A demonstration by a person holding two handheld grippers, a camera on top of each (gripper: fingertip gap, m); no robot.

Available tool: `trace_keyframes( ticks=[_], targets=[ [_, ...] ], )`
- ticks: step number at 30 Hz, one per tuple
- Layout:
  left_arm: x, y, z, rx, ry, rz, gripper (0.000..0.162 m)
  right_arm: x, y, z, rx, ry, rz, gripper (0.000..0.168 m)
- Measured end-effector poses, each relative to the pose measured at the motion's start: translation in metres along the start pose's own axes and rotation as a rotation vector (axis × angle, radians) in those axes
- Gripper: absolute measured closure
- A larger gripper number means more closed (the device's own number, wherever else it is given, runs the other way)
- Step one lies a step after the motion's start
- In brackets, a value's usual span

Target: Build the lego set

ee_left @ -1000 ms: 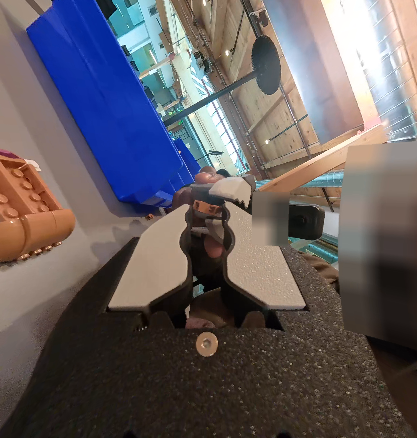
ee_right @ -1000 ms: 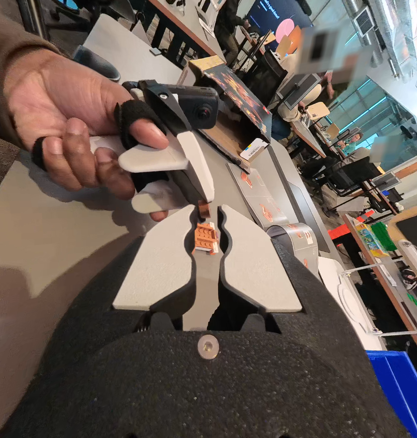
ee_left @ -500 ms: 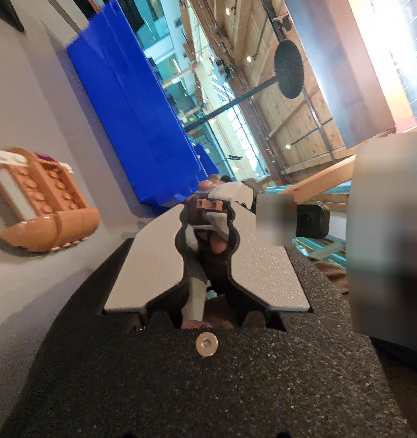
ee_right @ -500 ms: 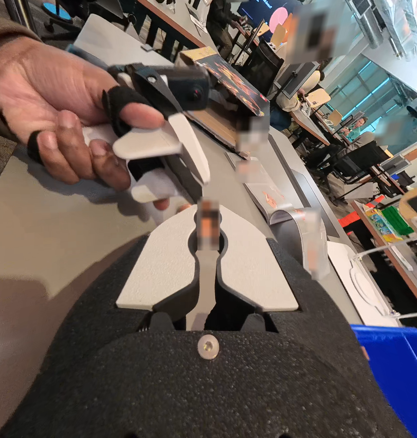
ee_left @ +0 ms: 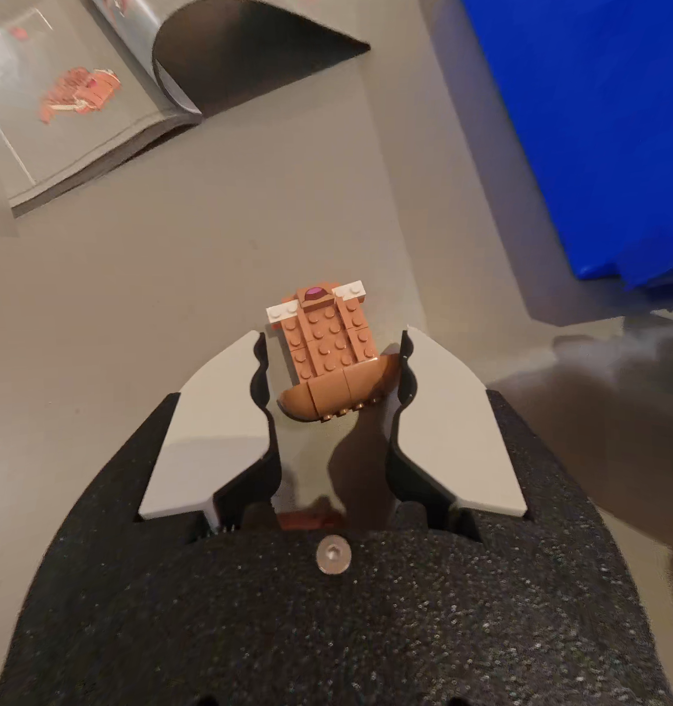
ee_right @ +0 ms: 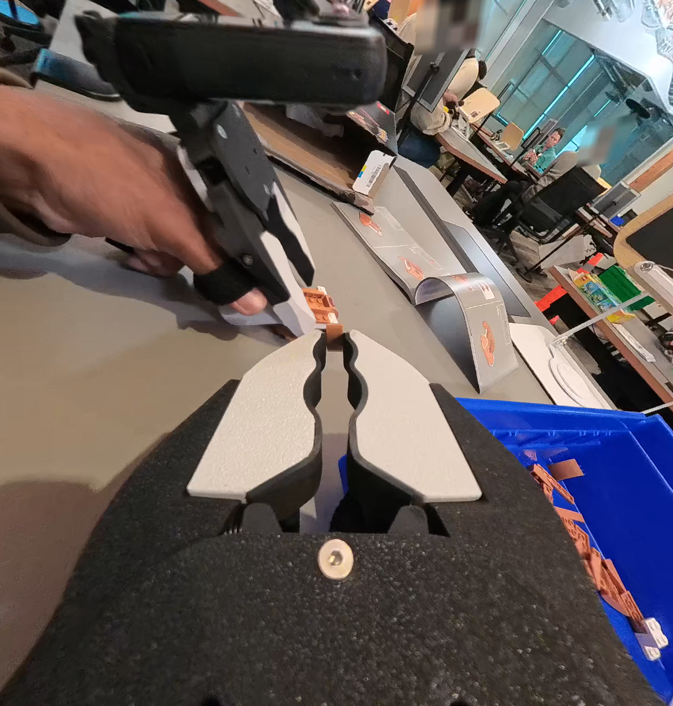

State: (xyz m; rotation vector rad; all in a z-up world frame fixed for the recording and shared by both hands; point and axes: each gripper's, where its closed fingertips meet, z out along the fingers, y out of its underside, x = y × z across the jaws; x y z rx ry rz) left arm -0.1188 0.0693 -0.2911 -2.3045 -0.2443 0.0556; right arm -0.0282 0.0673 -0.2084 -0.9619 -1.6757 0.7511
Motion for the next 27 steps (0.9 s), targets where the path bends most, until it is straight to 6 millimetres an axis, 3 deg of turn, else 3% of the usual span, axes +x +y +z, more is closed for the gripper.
trace_keyframes(
  ticks=[5, 10, 11, 15, 21, 27],
  targets=[
    [0.001, 0.006, 0.005, -0.060, 0.025, 0.095, 0.106, 0.000, 0.000, -0.004, 0.007, 0.008, -0.009, 0.160],
    [0.026, 0.011, -0.001, -0.061, 0.282, 0.302, 0.109, -0.001, 0.001, -0.006, 0.014, 0.002, 0.002, 0.160],
    [0.030, 0.013, -0.003, -0.058, 0.329, 0.339, 0.116, -0.002, 0.002, -0.006, 0.013, -0.001, 0.004, 0.160],
    [0.039, 0.022, -0.013, -0.069, 0.485, 0.475, 0.116, -0.008, 0.005, -0.004, 0.003, -0.035, 0.021, 0.160],
    [0.066, 0.037, -0.035, -0.080, 0.777, 0.626, 0.117, -0.031, 0.004, -0.006, 0.036, -0.229, 0.104, 0.160],
    [0.087, 0.032, -0.055, -0.056, 1.050, 0.625, 0.117, -0.046, -0.007, -0.018, 0.109, -0.448, 0.252, 0.161]
  ],
)
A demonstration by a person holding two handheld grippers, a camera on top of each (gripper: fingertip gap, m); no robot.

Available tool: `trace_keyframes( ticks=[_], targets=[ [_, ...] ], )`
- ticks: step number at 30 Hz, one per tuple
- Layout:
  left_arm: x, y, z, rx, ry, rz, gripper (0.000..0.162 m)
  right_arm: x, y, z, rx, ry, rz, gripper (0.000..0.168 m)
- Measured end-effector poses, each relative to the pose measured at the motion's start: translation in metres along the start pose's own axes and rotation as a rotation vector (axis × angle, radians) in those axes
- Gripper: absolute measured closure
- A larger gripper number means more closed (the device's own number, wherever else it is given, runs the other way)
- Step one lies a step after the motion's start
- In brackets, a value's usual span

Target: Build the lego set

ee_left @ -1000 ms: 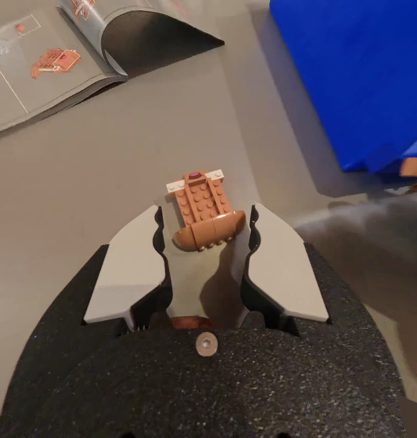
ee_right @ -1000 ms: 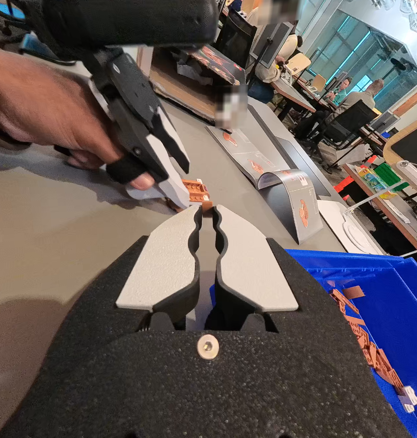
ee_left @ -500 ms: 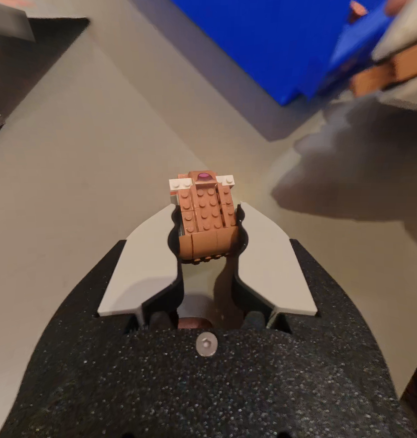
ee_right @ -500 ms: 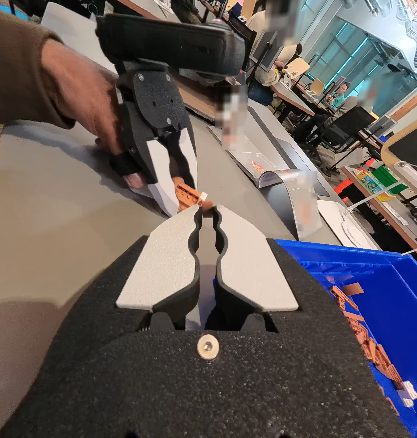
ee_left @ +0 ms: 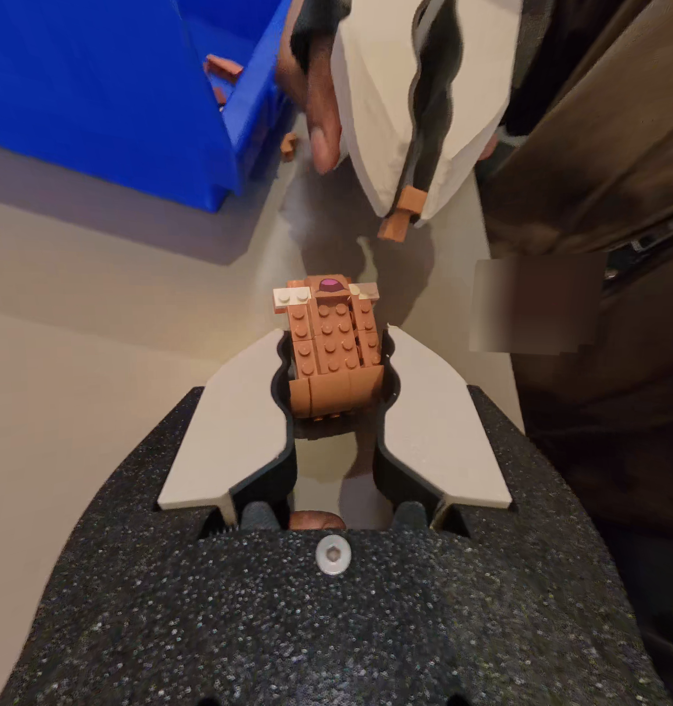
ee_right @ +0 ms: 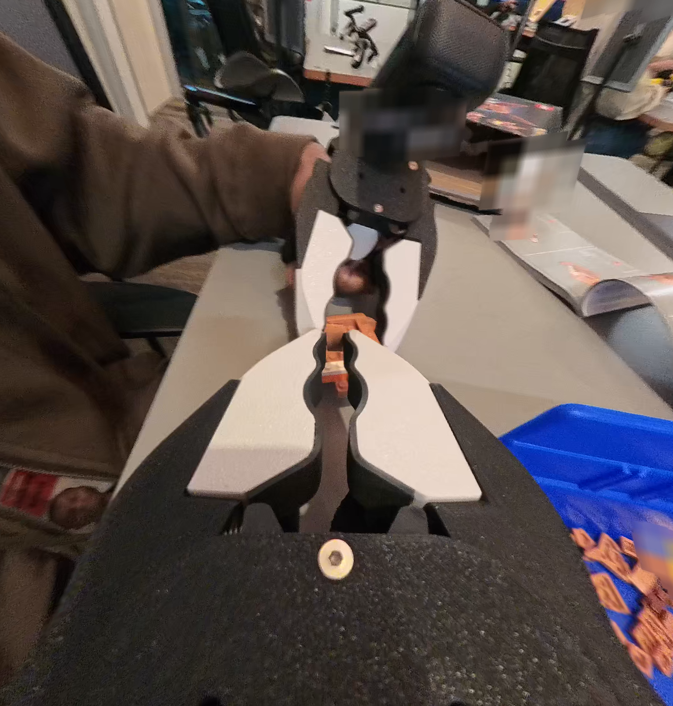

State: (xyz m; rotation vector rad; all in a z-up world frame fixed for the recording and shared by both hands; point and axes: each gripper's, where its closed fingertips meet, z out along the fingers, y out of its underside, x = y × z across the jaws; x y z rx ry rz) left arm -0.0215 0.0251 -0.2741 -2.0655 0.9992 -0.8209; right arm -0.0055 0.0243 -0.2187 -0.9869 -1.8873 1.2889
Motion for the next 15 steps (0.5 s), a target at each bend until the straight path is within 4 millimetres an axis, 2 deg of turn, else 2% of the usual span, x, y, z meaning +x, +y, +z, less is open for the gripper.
trace_keyframes(
  ticks=[5, 8, 10, 12, 15],
  targets=[
    [0.011, -0.009, -0.004, -0.005, 0.185, 0.037, 0.117, -0.005, -0.011, -0.004, 0.056, -0.109, 0.090, 0.161],
    [0.007, -0.019, -0.018, -0.071, 0.239, 0.098, 0.117, 0.002, -0.027, -0.005, 0.087, -0.135, 0.138, 0.160],
    [-0.008, -0.032, -0.031, -0.095, 0.238, 0.138, 0.117, 0.013, -0.037, 0.000, 0.081, -0.113, 0.153, 0.160],
    [-0.032, -0.038, -0.040, -0.121, 0.204, 0.167, 0.117, 0.027, -0.042, 0.011, 0.066, -0.062, 0.158, 0.160],
    [-0.072, -0.025, -0.042, -0.093, 0.132, 0.139, 0.117, 0.045, -0.042, 0.029, 0.024, 0.025, 0.152, 0.161]
  ],
)
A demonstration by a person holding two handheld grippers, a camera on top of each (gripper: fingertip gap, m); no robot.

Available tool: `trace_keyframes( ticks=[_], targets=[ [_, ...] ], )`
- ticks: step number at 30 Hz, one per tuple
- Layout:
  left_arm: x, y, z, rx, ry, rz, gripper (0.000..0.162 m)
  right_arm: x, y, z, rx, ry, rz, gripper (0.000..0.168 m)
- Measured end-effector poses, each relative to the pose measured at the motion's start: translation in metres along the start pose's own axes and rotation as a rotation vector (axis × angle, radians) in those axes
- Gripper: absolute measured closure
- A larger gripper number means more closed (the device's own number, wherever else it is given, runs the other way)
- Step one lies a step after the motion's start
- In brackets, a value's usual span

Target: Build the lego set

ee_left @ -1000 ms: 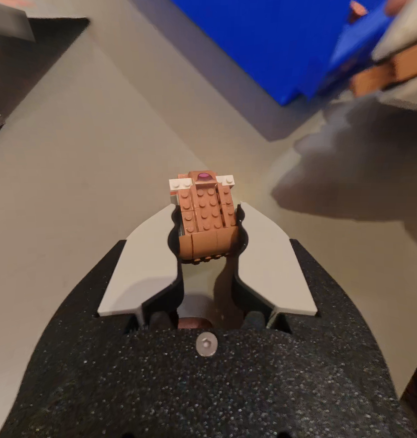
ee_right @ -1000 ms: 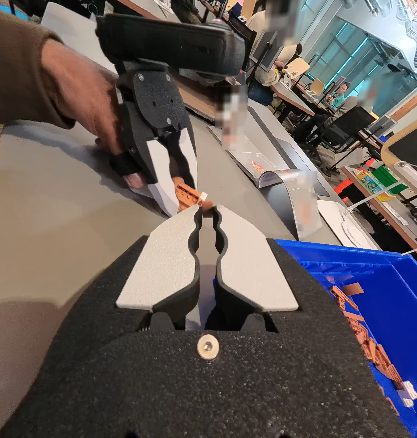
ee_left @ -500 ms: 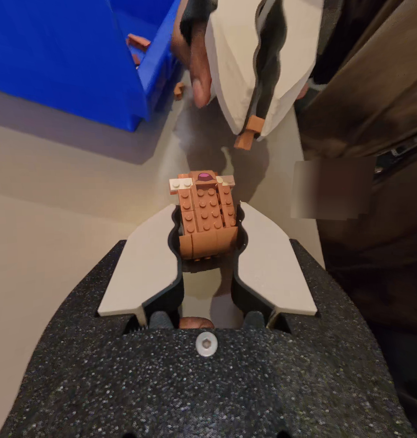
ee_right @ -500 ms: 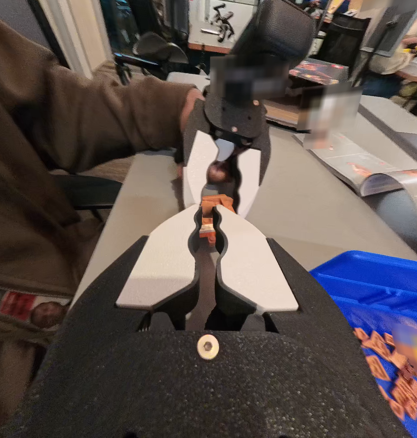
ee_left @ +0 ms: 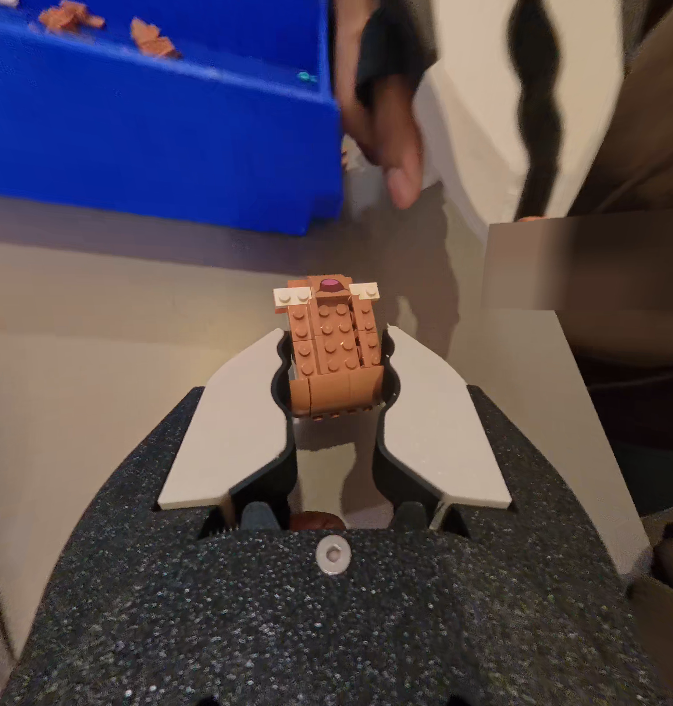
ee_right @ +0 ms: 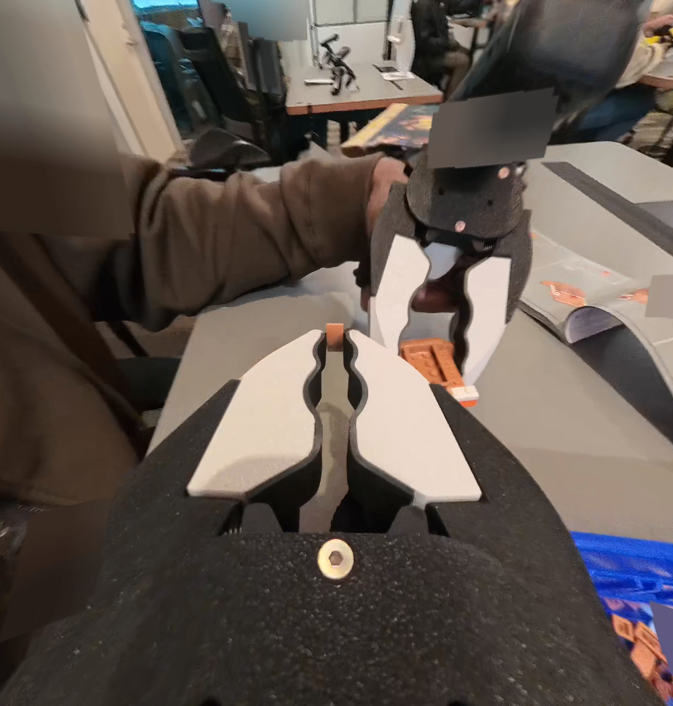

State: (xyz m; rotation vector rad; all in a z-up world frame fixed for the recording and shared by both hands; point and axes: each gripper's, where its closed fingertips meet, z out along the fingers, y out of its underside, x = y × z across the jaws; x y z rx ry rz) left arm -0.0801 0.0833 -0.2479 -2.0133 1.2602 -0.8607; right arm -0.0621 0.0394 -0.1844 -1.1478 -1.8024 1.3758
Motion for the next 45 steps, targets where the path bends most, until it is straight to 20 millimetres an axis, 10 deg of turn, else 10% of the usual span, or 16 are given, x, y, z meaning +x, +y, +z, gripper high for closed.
trace_keyframes(
  ticks=[5, 15, 25, 33, 45],
  targets=[
    [0.018, 0.045, 0.004, -0.112, 0.038, 0.012, 0.117, 0.013, 0.019, 0.017, -0.125, 0.104, -0.052, 0.161],
    [0.011, 0.017, -0.012, -0.016, -0.087, 0.115, 0.117, 0.008, 0.036, 0.009, -0.198, 0.125, -0.178, 0.161],
    [-0.011, 0.010, -0.014, 0.090, -0.181, 0.135, 0.117, 0.043, 0.042, 0.000, -0.230, 0.293, -0.455, 0.161],
    [-0.019, 0.003, 0.005, 0.136, -0.150, 0.098, 0.117, 0.088, 0.036, -0.028, -0.147, 0.422, -0.354, 0.161],
    [-0.018, 0.009, 0.018, 0.121, -0.193, 0.113, 0.117, 0.045, 0.045, -0.040, -0.044, 0.269, -0.295, 0.161]
  ],
)
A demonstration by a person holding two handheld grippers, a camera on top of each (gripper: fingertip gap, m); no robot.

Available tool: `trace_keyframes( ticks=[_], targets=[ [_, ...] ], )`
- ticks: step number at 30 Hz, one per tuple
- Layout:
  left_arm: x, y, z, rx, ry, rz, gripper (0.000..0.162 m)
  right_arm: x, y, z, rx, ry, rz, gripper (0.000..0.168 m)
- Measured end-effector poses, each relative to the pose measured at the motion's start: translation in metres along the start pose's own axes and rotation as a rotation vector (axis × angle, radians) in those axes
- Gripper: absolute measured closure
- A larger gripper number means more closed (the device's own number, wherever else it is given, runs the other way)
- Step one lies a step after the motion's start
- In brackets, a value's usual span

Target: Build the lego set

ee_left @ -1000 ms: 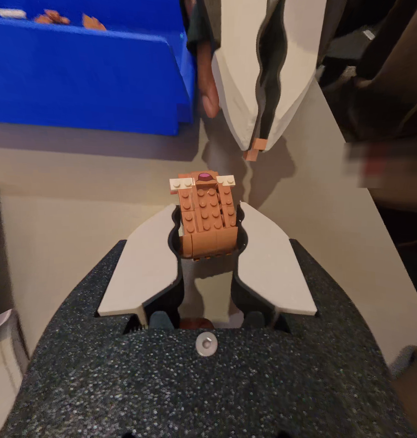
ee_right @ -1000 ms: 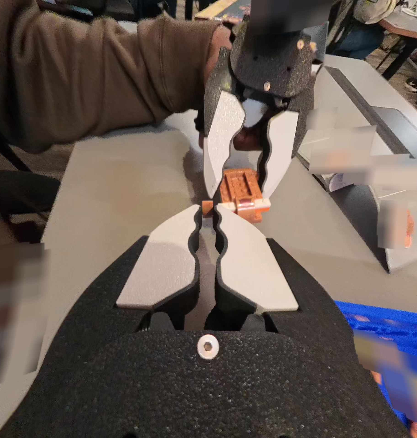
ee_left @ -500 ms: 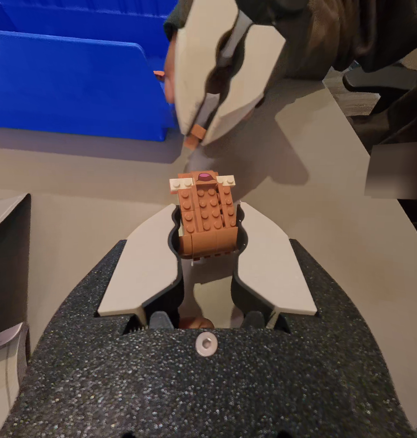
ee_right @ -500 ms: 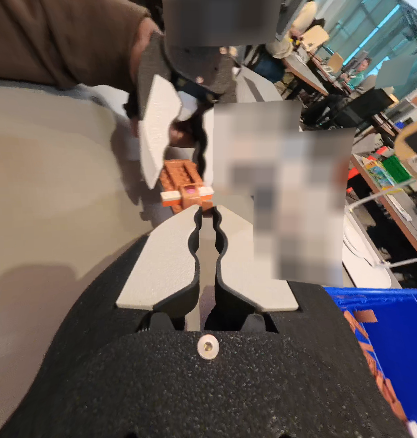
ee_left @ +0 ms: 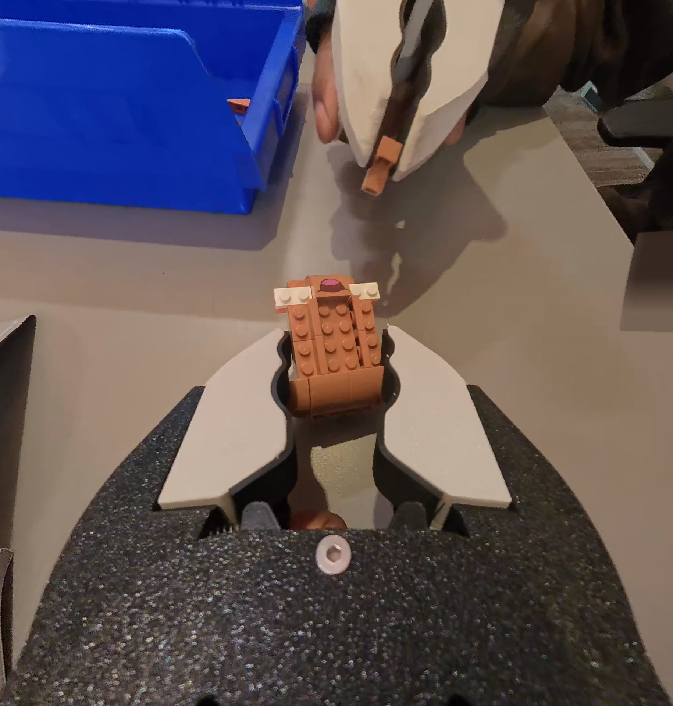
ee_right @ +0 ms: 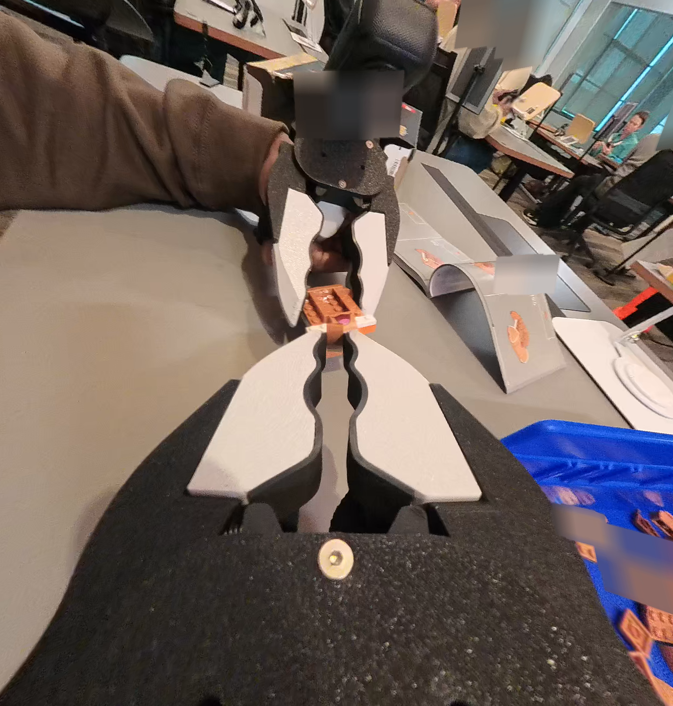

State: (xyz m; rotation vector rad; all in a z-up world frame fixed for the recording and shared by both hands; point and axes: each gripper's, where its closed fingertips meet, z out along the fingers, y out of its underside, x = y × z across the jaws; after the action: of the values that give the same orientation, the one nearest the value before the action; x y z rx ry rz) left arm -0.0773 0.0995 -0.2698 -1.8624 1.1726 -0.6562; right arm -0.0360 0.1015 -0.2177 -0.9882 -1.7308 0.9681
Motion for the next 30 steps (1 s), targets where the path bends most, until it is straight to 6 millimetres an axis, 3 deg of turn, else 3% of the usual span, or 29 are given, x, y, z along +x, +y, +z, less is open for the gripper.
trace_keyframes(
  ticks=[7, 13, 22, 30],
  targets=[
    [0.002, -0.003, 0.001, 0.013, 0.016, -0.018, 0.117, -0.015, 0.010, 0.006, -0.013, -0.117, 0.097, 0.161],
    [0.002, -0.001, 0.006, -0.019, 0.044, -0.047, 0.117, -0.008, 0.001, 0.004, -0.002, -0.109, 0.035, 0.161],
    [0.013, -0.012, 0.029, -0.046, 0.121, -0.044, 0.117, -0.003, 0.020, 0.005, -0.030, -0.188, 0.102, 0.161],
    [0.011, -0.012, 0.029, -0.043, 0.115, -0.068, 0.117, -0.009, 0.027, 0.004, -0.074, -0.224, 0.084, 0.161]
  ],
)
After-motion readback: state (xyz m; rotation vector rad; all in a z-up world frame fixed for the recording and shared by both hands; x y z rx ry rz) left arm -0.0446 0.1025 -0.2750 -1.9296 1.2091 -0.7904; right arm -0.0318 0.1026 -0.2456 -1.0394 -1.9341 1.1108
